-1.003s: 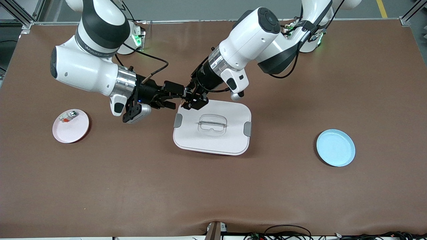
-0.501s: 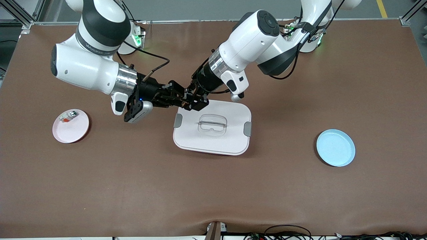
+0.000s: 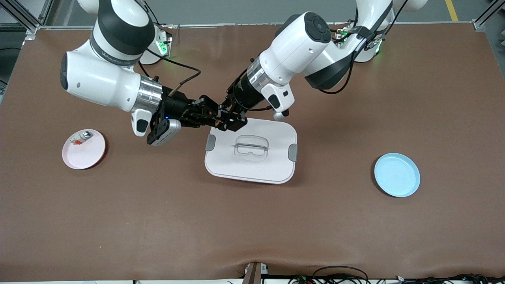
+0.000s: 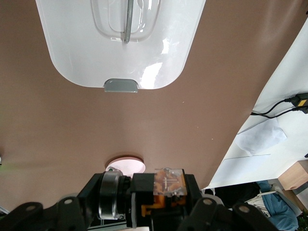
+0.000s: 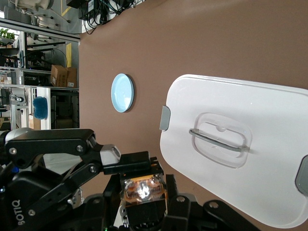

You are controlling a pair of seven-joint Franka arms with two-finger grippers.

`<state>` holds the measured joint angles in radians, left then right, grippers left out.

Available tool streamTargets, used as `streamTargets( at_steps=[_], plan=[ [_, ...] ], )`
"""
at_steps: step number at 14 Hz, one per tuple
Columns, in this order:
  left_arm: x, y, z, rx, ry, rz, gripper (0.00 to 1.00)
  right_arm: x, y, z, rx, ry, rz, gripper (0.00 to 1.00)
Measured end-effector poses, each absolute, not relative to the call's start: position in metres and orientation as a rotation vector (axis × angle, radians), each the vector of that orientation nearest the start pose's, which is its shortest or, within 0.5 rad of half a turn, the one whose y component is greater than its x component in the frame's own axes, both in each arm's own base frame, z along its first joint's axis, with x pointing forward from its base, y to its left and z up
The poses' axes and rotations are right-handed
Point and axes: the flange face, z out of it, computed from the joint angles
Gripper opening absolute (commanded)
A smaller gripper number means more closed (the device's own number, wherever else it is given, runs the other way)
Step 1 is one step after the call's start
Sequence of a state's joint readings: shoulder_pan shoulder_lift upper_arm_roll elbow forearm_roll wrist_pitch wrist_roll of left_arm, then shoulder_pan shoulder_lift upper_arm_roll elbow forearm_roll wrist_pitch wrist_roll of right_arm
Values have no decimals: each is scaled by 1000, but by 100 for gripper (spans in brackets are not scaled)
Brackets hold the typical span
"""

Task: Transfer orange switch to right arm and place
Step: 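Open the left gripper and withdraw while the right gripper pulls the switch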

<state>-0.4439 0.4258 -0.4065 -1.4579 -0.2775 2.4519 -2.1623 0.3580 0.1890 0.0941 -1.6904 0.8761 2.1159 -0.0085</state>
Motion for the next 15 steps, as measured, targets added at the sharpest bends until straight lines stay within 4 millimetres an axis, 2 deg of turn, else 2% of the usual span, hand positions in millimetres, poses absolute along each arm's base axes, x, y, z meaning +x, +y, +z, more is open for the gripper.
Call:
streamTargets(
  at_steps=[6,9,11,13,15],
  plan=[
    [519,-505,531,1769,1736,-443,100,564,319,522,-2300,-118,-46,0],
    [519,-503,530,1822,1677,-412,100,567,314,519,-2312,-270,-118,0],
    [521,-494,525,1910,1593,-358,100,576,295,505,-2369,-379,-151,0],
    [521,-477,516,2051,1480,-295,100,588,262,481,-2445,-501,-113,0],
    [524,-455,508,2234,1324,-247,100,599,223,465,-2491,-609,-78,0]
  ],
)
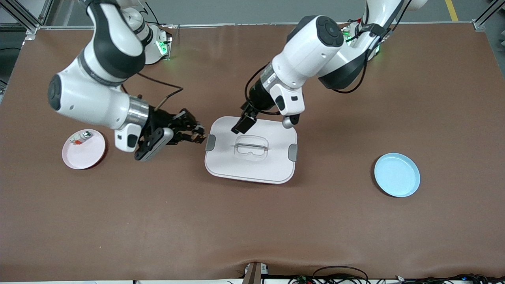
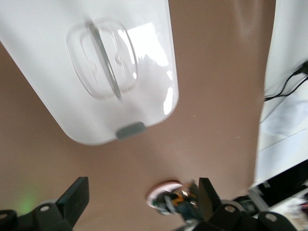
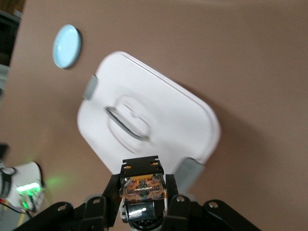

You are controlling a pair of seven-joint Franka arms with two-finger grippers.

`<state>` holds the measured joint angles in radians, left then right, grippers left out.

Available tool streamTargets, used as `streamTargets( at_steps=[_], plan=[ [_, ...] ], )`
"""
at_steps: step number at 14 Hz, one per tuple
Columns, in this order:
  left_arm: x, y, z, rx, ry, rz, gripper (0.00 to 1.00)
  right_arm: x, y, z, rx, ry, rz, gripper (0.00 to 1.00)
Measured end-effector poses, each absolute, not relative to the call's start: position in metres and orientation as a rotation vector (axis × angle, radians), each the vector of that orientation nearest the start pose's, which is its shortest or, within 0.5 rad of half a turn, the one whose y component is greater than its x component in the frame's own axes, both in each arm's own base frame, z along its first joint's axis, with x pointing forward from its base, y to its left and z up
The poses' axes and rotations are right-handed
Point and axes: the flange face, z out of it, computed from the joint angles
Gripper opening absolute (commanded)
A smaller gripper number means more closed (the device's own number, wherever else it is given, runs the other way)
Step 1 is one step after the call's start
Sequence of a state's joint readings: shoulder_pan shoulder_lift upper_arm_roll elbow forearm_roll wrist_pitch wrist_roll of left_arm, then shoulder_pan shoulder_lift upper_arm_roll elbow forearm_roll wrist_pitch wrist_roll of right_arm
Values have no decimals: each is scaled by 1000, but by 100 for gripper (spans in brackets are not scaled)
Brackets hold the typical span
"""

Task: Transfer orange switch to right arm and place
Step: 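Open the left gripper and withdraw while the right gripper pulls the switch, then lower the switch onto the white plate with the right gripper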

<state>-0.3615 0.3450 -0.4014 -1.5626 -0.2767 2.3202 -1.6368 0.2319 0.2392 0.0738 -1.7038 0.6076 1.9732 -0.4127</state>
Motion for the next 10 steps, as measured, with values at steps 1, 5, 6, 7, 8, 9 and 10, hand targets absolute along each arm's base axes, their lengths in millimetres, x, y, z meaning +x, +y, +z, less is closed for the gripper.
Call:
streamTargets(
  at_steps=[1,5,6,7,8,9,10],
  plan=[
    [528,-439,507,2331,1233,-232,100,602,204,461,-2510,-668,-65,0],
    [559,-345,516,2604,922,-220,100,610,144,450,-2612,-933,-24,0],
    [565,-318,519,2662,853,-221,100,611,135,448,-2647,-1015,-10,0],
    [572,-290,522,2722,790,-206,100,611,128,445,-2671,-1088,6,0],
    [578,-265,524,2779,734,-184,100,611,121,443,-2678,-1152,21,0],
    [584,-241,527,2826,690,-163,100,611,112,438,-2670,-1210,33,0],
    [590,-218,531,2859,656,-150,100,611,99,433,-2653,-1265,43,0]
  ],
)
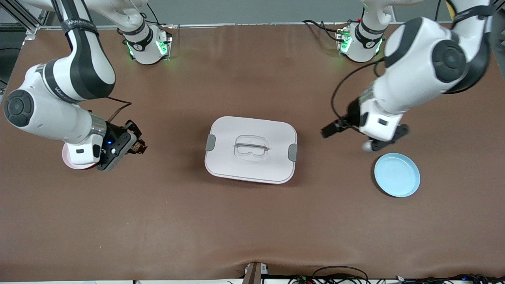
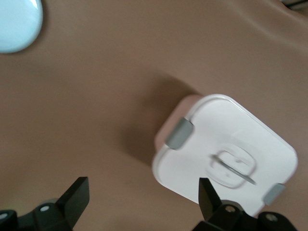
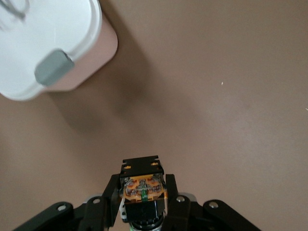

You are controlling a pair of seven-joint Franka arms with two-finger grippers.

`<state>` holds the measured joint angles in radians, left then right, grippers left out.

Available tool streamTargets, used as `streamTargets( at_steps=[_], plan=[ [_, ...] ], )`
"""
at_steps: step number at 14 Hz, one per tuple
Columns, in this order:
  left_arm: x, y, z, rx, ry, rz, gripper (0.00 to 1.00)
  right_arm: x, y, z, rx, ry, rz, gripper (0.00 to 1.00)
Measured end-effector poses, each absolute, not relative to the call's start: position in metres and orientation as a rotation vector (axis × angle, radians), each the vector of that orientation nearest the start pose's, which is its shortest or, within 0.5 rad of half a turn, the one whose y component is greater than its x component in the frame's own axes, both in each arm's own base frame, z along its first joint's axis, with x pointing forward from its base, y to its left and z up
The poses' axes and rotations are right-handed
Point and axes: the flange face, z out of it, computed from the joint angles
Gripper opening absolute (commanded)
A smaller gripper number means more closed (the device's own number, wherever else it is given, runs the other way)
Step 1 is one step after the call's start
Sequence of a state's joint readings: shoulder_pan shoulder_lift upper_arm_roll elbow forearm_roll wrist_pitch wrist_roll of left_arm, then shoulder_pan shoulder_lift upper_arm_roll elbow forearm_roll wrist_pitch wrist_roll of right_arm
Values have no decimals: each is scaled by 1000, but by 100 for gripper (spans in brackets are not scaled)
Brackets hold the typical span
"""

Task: Transfer orange switch to right arm and place
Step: 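Lower the switch onto the white plate with the right gripper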

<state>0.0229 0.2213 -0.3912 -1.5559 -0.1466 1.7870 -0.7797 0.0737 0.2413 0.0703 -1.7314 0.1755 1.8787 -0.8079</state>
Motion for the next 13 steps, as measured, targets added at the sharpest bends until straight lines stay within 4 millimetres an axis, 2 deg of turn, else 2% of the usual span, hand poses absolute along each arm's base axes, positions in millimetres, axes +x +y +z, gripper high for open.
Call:
streamTargets(
  at_steps=[4,6,9,11,13],
  plan=[
    [607,-114,560,-3267,-638,157,100,613,22,414,-2571,-1552,77,0],
    [605,-68,576,-3277,-575,135,100,613,-2,406,-2518,-1747,93,0],
    [597,-17,593,-3305,-334,84,100,610,-35,386,-2430,-1926,55,0],
    [594,10,597,-3307,-258,61,100,599,-55,358,-2428,-1978,4,0],
    [593,26,597,-3275,-201,52,100,581,-62,325,-2445,-2019,-29,0]
  ],
)
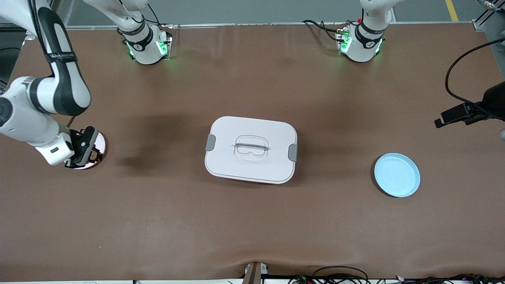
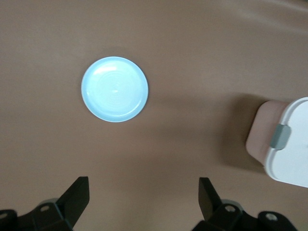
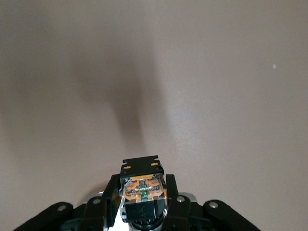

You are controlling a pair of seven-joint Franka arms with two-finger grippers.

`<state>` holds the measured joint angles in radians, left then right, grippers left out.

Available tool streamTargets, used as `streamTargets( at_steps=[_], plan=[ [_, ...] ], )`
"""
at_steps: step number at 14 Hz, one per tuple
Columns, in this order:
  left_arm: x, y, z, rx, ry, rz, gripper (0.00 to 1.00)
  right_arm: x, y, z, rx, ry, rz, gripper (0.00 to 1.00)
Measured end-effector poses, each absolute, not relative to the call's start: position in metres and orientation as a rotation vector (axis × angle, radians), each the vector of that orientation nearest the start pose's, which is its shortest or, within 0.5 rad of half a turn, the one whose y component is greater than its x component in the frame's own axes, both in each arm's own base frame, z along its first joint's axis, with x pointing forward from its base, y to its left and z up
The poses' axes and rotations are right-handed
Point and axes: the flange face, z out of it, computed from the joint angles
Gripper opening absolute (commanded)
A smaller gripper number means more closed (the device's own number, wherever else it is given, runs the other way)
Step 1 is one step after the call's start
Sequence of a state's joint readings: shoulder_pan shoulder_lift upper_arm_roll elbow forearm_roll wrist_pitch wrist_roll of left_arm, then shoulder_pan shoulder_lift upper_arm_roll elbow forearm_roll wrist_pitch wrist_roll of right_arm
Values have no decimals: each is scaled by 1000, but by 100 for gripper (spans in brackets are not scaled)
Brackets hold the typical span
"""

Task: Transfer orange switch to right arm and place
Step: 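Lower the switch onto the white plate with the right gripper, then open the right gripper and lift it away from the plate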

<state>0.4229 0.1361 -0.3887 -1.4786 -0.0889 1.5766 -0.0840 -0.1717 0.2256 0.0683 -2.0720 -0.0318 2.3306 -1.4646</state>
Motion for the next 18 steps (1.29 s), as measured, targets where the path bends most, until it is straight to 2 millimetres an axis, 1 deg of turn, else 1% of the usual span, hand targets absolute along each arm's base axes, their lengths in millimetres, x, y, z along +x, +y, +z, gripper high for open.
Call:
streamTargets(
  at_steps=[2,3,7,8,12,16,18],
  plan=[
    [592,30,596,-3249,-167,48,100,564,-71,303,-2454,-2062,-14,0],
    [592,31,596,-3232,-161,47,100,558,-77,298,-2458,-2076,0,0],
    [591,44,599,-3198,-181,31,100,546,-111,289,-2495,-2110,15,0],
    [591,42,599,-3198,-175,24,100,543,-117,286,-2499,-2118,11,0],
    [592,20,602,-3176,-129,12,100,528,-136,270,-2504,-2156,36,0],
    [591,12,610,-3154,-124,-31,100,512,-163,239,-2506,-2159,61,0],
    [591,1,612,-3152,-97,-44,100,510,-165,230,-2485,-2184,76,0]
  ],
)
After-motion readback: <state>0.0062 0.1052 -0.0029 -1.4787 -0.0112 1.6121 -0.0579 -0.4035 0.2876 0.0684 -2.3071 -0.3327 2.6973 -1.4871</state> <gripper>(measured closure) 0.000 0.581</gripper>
